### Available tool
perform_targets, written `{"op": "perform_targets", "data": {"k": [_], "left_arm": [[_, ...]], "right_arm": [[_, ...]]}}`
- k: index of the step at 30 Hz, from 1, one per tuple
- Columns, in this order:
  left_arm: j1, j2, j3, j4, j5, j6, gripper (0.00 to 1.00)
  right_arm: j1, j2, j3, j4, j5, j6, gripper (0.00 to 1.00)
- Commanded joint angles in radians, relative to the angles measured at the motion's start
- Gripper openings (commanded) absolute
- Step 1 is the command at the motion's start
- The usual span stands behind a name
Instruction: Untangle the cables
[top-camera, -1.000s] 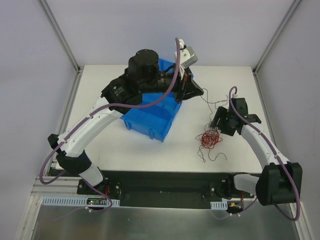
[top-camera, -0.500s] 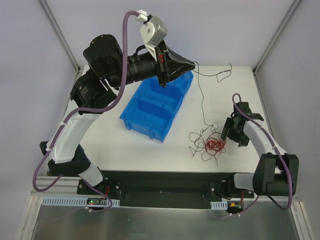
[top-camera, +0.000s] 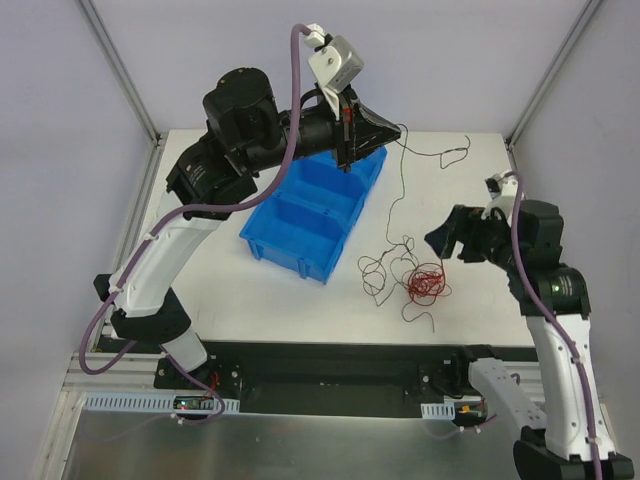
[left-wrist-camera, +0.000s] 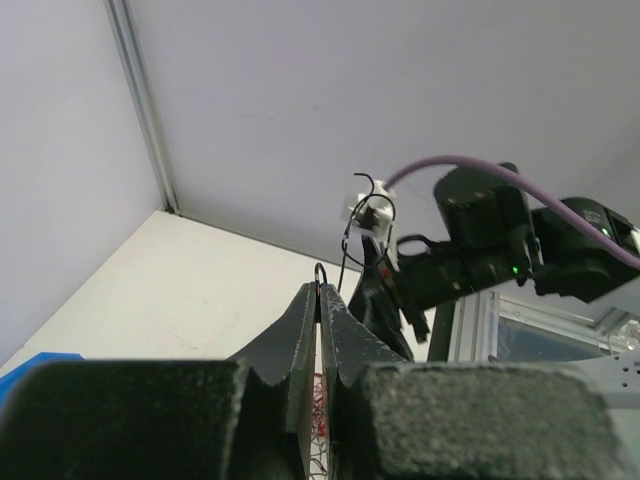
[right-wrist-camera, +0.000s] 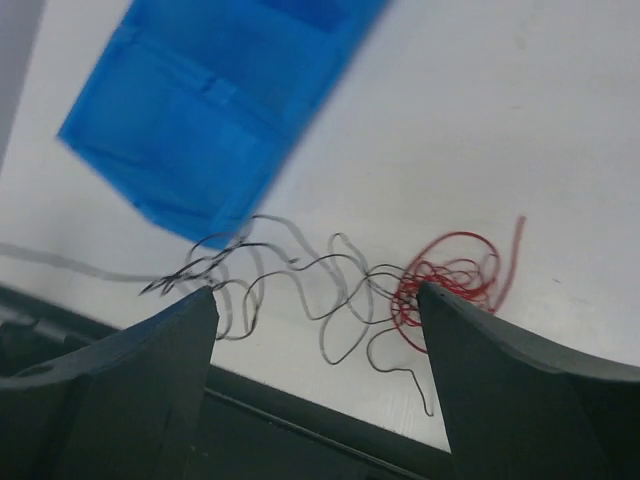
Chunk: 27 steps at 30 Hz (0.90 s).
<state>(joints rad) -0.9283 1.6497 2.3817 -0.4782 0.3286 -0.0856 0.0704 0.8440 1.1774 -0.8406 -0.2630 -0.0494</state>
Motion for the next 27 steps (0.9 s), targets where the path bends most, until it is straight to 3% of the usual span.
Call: {"op": "perform_targets", "data": {"k": [1,6,13,17,21,25,27], "left_arm": [[0.005,0.010,0.020,0.027,-0.007,-0.006,0.00],[0.011,-0.001,0.007,0.027,0.007,-0.023,0.00],[0.013,0.001,0.010,0.024,0.043,-0.042,0.00],[0.013,-0.005,0.011,0.027,0.049,-0.049,0.00],[0.011,-0.007,0.051,0.026,-0.002,-0.026,0.00],[0.009,-0.016,0.123,0.007,-0.221,0.076,0.00],[0.008,-0.036,0.126,0.006,-0.314,0.121,0.00]], "right_arm": [[0.136,-0.123,-0.171,0.272,-0.211,-0.003,0.84],[0.252,-0.146,-0.217,0.495,-0.191,0.046,0.84],[0.445,-0.002,-0.111,0.505,0.082,-0.038,0.81],[0.454,0.065,-0.110,0.518,0.166,-0.012,0.65],[0.454,0.072,-0.255,0.561,0.331,0.075,0.38],[0.444,0.027,-0.534,0.606,0.562,0.138,0.31],[0.413,0.039,-0.605,0.598,0.600,0.163,0.31]]}}
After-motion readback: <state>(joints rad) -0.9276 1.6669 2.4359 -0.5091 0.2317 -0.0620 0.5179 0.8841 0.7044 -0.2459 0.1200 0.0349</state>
